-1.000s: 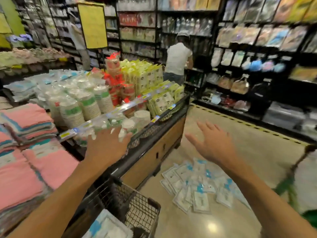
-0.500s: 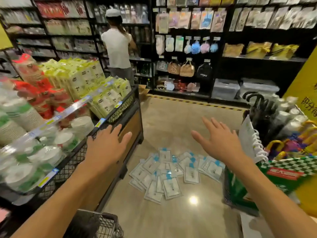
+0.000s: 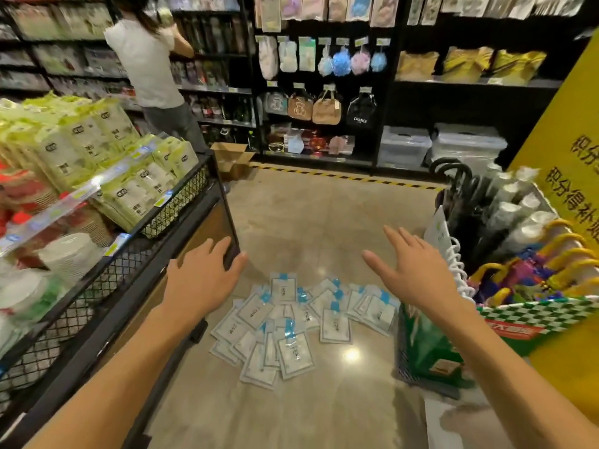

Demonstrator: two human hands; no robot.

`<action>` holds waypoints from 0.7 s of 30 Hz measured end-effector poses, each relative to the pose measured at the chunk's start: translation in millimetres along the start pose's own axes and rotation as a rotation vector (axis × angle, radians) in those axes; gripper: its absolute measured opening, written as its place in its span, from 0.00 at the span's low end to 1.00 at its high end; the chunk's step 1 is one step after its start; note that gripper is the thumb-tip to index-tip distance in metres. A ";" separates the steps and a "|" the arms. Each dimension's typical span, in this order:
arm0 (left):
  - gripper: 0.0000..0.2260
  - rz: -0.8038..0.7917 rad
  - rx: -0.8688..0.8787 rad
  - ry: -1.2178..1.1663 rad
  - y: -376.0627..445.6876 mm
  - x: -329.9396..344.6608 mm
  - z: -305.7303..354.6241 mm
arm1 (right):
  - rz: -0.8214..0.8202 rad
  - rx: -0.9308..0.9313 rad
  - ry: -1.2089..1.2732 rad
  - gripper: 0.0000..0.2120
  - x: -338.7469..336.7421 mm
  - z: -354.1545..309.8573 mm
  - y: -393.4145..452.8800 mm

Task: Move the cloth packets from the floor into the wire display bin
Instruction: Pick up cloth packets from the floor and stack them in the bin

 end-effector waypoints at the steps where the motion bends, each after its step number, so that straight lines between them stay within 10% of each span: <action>1: 0.31 -0.010 0.004 0.005 7.0 2.2 5.9 | -0.003 0.012 0.004 0.43 0.8 7.0 5.3; 21: 0.29 -0.083 0.125 -0.060 225.0 87.3 73.3 | -0.003 0.151 -0.045 0.42 47.4 56.8 154.9</action>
Point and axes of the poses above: each hand's wrist, its own y-axis towards the middle knuckle, its own x-axis out of the palm, z = x × y, the point moved 4 cm from there along y, towards the middle knuckle, and after that the axes turned 15 degrees about y, right-handed, at the moved point
